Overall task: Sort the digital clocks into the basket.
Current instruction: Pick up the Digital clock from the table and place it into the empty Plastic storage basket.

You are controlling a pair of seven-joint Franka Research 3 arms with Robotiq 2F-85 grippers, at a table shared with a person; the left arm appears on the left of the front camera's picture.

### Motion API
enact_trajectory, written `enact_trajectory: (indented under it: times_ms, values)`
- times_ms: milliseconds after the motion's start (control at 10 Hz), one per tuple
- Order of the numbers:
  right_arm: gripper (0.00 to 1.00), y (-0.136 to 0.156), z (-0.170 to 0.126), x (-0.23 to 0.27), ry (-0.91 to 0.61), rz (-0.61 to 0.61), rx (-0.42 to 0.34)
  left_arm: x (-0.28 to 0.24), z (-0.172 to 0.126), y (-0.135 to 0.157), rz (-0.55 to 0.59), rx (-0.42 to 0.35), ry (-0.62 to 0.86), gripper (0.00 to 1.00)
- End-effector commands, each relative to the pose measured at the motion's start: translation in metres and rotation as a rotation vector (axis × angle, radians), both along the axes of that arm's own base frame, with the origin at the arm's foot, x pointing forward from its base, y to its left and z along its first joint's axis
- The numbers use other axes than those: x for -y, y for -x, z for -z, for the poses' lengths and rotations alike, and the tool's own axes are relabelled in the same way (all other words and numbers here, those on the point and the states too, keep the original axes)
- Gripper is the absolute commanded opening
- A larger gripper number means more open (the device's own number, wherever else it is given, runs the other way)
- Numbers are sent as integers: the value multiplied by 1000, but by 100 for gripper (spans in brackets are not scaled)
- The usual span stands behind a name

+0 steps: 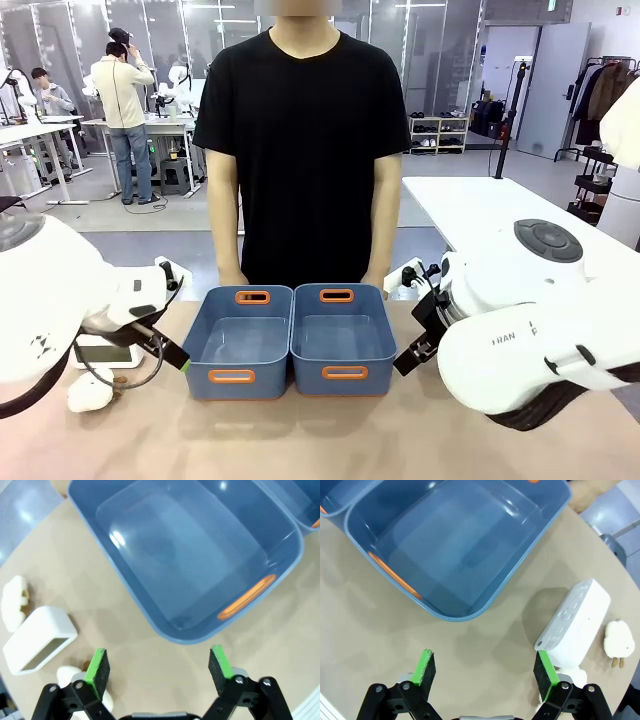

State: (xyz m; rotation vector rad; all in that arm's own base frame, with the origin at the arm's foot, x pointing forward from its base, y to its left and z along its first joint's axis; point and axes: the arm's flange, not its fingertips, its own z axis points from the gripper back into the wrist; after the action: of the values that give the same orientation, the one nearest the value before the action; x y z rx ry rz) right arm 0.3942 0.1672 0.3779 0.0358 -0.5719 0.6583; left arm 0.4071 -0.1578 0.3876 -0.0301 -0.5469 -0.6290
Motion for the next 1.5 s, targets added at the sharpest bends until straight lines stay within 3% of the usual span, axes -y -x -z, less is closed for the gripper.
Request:
enact_trajectory:
  times_ms: [0,100,300,400,600,800,1100,1400]
  values:
    - [100,-9,-43,22,-112,-48,-83,-15,-45,-11,63,-113,98,100]
    - [100,-12,-54,36,-168,-57,-124,-32,-60,-13,89,-170,185,100]
    - [100,-18,-70,75,-406,-123,-295,-81,-82,-17,148,-283,423,100]
    - [100,-23,-73,104,-555,-154,-379,-109,-87,-19,167,-302,587,100]
    - [100,-18,-64,181,-832,-148,-423,-182,-83,1,113,-280,835,100]
    - [100,8,-48,261,-1028,-79,-387,-259,-68,44,129,-249,996,100]
    - [100,88,-25,380,-1212,102,-218,-372,-44,129,0,-63,1087,100]
    - [100,118,-16,420,-1271,235,-126,-422,-31,172,-178,71,1157,100]
